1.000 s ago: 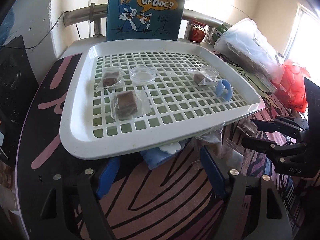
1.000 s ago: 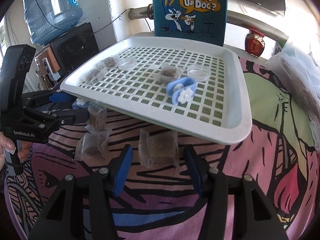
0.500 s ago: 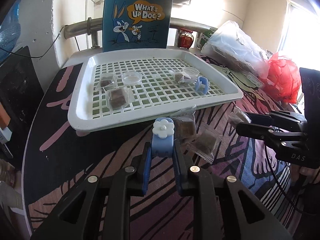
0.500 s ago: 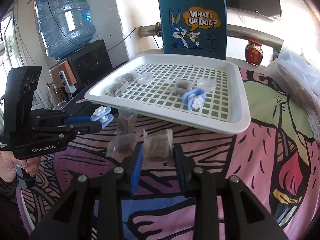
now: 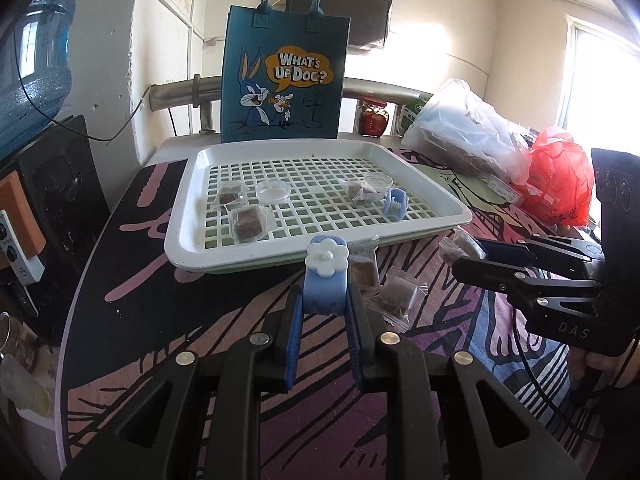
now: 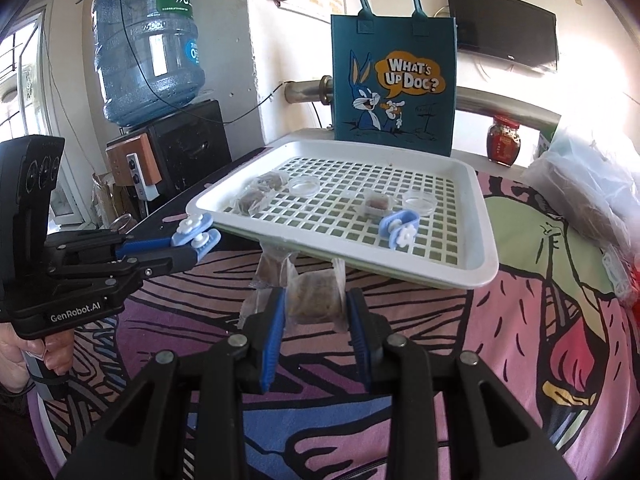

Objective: Organize objects
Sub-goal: 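Hold the blue clip and the bagged cube raised in front of the tray, then lower the bagged cube into the tray with the right tool while the left tool releases the clip there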

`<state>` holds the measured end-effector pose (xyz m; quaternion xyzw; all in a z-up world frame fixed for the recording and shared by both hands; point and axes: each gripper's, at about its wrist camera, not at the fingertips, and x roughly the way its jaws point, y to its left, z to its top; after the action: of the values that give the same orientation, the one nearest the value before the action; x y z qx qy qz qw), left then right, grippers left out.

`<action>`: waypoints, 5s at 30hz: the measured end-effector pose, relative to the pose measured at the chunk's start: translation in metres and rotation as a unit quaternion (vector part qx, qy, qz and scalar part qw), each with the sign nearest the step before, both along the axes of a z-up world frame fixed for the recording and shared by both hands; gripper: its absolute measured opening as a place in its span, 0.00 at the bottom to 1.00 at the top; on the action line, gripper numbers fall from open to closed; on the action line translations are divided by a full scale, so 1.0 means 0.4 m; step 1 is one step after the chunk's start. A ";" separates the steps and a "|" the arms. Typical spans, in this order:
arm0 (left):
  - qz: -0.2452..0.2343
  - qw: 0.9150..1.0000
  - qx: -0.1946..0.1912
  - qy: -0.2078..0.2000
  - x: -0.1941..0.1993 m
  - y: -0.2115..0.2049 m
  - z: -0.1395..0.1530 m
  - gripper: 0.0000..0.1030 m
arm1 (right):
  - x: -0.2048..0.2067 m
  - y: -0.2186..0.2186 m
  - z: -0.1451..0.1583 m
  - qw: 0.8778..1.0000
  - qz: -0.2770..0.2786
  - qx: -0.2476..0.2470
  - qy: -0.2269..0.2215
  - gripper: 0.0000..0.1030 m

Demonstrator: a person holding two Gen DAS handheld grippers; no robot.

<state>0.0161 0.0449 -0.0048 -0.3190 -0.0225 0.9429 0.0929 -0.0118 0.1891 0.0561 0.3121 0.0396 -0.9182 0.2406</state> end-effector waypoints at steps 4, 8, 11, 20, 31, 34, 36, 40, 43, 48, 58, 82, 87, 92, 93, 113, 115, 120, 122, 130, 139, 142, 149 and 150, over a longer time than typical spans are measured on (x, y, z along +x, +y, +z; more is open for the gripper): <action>0.003 1.000 0.003 0.010 0.008 -0.003 0.005 0.18 | 0.004 0.009 0.000 1.000 -0.001 -0.009 0.005 0.29; 0.007 1.000 0.010 0.019 0.015 -0.011 0.010 0.18 | 0.013 0.016 0.004 1.000 -0.004 -0.015 0.013 0.29; 0.011 1.000 0.014 0.019 0.016 -0.015 0.009 0.18 | 0.015 0.018 0.005 1.000 -0.004 -0.017 0.016 0.29; 0.016 1.000 0.018 0.011 0.012 -0.021 0.002 0.18 | 0.012 0.022 0.004 1.000 -0.004 -0.022 0.013 0.29; 0.015 1.000 0.013 0.017 0.014 -0.017 0.004 0.18 | 0.010 0.024 0.003 1.000 -0.006 -0.024 0.009 0.29; 0.016 1.000 0.013 0.016 0.014 -0.016 0.004 0.18 | 0.010 0.025 0.004 1.000 -0.007 -0.024 0.009 0.29; 0.017 1.000 0.013 0.015 0.014 -0.015 0.004 0.18 | 0.010 0.025 0.003 1.000 -0.007 -0.025 0.008 0.29; 0.017 1.000 0.013 0.015 0.014 -0.016 0.004 0.18 | 0.010 0.023 0.002 1.000 -0.007 -0.026 0.008 0.29; 0.017 1.000 0.013 0.015 0.014 -0.017 0.004 0.18 | 0.010 0.023 0.002 1.000 -0.007 -0.026 0.008 0.29; 0.017 1.000 0.013 0.015 0.014 -0.017 0.003 0.18 | 0.010 0.024 0.002 1.000 -0.007 -0.026 0.008 0.29; 0.017 1.000 0.013 0.015 0.013 -0.017 0.003 0.18 | 0.009 0.024 0.002 1.000 -0.007 -0.026 0.007 0.29; 0.017 1.000 0.013 0.014 0.013 -0.016 0.004 0.18 | 0.009 0.024 0.003 1.000 -0.007 -0.026 0.007 0.29; 0.017 1.000 0.013 0.014 0.013 -0.015 0.005 0.18 | 0.010 0.024 0.003 1.000 -0.008 -0.027 0.007 0.29; 0.017 1.000 0.013 0.014 0.013 -0.014 0.005 0.18 | 0.010 0.024 0.003 1.000 -0.008 -0.026 0.007 0.29; 0.017 1.000 0.013 0.014 0.013 -0.014 0.005 0.18 | 0.010 0.024 0.004 1.000 -0.008 -0.026 0.007 0.29; 0.017 1.000 0.012 0.013 0.013 -0.012 0.006 0.18 | 0.013 0.017 0.003 1.000 -0.006 -0.026 0.010 0.29; 0.017 1.000 0.012 0.013 0.012 -0.011 0.006 0.18 | 0.013 0.017 0.003 1.000 -0.005 -0.026 0.010 0.29; 0.017 1.000 0.011 0.010 0.009 -0.016 0.001 0.18 | 0.013 0.017 0.002 1.000 -0.005 -0.025 0.010 0.29; 0.017 1.000 0.011 0.009 0.008 -0.016 0.001 0.18 | 0.012 0.017 0.002 1.000 -0.006 -0.026 0.009 0.29; 0.016 1.000 0.012 0.005 0.007 -0.016 0.000 0.18 | 0.004 0.022 -0.003 1.000 -0.007 -0.029 0.000 0.29; 0.001 1.000 0.008 0.008 0.008 -0.004 0.003 0.18 | 0.000 0.030 -0.002 0.999 -0.005 -0.035 -0.004 0.29; 0.004 1.000 -0.009 0.007 0.008 -0.010 0.007 0.18 | -0.010 0.040 -0.002 0.999 -0.004 -0.045 -0.016 0.29; 0.010 1.000 -0.012 0.010 0.003 -0.080 0.075 0.18 | -0.023 0.105 0.085 0.998 -0.012 -0.068 0.005 0.29; 0.010 1.000 -0.014 0.010 -0.004 -0.087 0.085 0.18 | -0.028 0.117 0.102 0.997 -0.014 -0.072 0.009 0.29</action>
<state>0.0147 0.0103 0.0292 -0.3102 -0.0112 0.9473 0.0792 -0.0230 0.2359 0.0968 0.2860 -0.0284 -0.9250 0.2486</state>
